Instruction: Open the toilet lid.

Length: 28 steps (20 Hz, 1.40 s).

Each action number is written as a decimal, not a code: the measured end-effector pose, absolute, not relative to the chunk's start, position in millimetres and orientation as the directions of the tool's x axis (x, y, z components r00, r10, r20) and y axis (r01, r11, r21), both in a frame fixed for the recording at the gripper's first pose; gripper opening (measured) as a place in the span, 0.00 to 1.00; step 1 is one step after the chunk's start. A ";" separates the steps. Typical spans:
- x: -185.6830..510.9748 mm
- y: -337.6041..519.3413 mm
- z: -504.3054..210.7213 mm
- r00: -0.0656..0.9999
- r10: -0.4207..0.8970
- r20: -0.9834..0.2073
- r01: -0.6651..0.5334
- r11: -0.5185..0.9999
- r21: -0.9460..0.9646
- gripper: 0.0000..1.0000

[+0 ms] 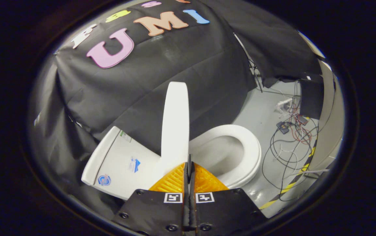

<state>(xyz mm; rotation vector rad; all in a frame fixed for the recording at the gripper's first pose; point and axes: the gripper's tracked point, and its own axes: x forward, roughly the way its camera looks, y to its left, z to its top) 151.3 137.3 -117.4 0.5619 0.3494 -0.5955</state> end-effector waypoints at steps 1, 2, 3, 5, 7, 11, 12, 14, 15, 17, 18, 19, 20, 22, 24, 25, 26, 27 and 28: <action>152.8 139.3 -114.6 0.782 -0.424 -0.457 0.605 0.693 0.393 0.00; 154.1 141.3 -111.8 0.787 -0.422 -0.450 0.598 0.702 0.387 0.00; 155.8 143.1 -108.4 0.792 -0.423 -0.441 0.591 0.713 0.377 0.00; 161.1 147.8 -102.3 0.806 -0.418 -0.420 0.567 0.748 0.344 0.00; 164.7 153.8 -96.6 0.813 -0.411 -0.413 0.547 0.783 0.295 0.01; 172.8 165.9 -87.9 0.818 -0.399 -0.414 0.533 0.796 0.285 0.00; 175.6 170.4 -84.8 0.823 -0.395 -0.409 0.526 0.801 0.284 0.00; 180.2 177.1 -80.7 0.828 -0.387 -0.405 0.511 0.818 0.263 0.00; 182.0 181.3 -78.6 0.832 -0.382 -0.403 0.501 0.829 0.250 0.00; 186.6 187.4 -74.8 0.839 -0.372 -0.398 0.486 0.841 0.238 0.01; 189.1 190.1 -73.8 0.841 -0.365 -0.399 0.477 0.849 0.229 0.00; 191.3 193.6 -71.4 0.844 -0.361 -0.397 0.470 0.854 0.223 0.00; 194.1 196.4 -69.8 0.847 -0.354 -0.396 0.462 0.859 0.220 0.00; 200.8 203.8 -65.6 0.861 -0.343 -0.376 0.443 0.869 0.221 0.00; 206.1 211.5 -63.0 0.875 -0.320 -0.363 0.415 0.882 0.224 0.01; 207.1 212.7 -61.6 0.876 -0.319 -0.362 0.414 0.882 0.224 0.00; 208.0 213.8 -62.0 0.876 -0.319 -0.362 0.414 0.882 0.225 0.00; 208.9 215.0 -60.2 0.878 -0.317 -0.359 0.413 0.880 0.233 0.00; 210.4 217.7 -60.1 0.880 -0.314 -0.356 0.412 0.879 0.242 0.00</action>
